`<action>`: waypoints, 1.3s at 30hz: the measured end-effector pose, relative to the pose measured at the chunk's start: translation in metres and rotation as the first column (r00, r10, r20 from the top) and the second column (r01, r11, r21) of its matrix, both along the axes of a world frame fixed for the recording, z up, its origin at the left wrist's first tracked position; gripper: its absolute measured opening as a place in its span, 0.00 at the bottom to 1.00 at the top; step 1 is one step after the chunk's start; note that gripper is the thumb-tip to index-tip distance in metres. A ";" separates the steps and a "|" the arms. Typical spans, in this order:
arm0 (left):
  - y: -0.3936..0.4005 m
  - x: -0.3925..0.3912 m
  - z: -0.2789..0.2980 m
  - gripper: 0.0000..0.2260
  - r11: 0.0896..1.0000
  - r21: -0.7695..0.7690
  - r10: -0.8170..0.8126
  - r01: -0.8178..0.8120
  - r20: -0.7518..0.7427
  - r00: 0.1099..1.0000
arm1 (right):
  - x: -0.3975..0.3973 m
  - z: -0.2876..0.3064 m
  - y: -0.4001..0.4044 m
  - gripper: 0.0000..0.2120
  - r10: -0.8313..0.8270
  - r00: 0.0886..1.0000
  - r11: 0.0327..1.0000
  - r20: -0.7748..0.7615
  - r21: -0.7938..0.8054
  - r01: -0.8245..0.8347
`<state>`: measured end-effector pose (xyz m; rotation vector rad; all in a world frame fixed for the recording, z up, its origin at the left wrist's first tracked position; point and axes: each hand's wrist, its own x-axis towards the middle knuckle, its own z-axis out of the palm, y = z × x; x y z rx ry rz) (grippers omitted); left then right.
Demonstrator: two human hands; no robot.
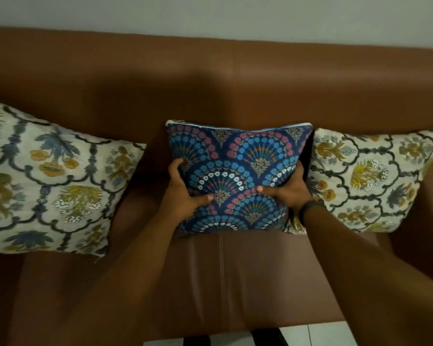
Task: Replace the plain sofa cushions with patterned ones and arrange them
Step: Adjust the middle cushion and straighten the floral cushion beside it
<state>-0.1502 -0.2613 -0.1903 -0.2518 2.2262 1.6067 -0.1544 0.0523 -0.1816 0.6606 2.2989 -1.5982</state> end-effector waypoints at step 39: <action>0.158 0.081 0.017 0.07 0.939 -0.292 -0.084 0.181 0.317 0.945 | 0.071 0.053 0.117 0.38 -0.157 0.982 0.860 -0.101 0.476 0.186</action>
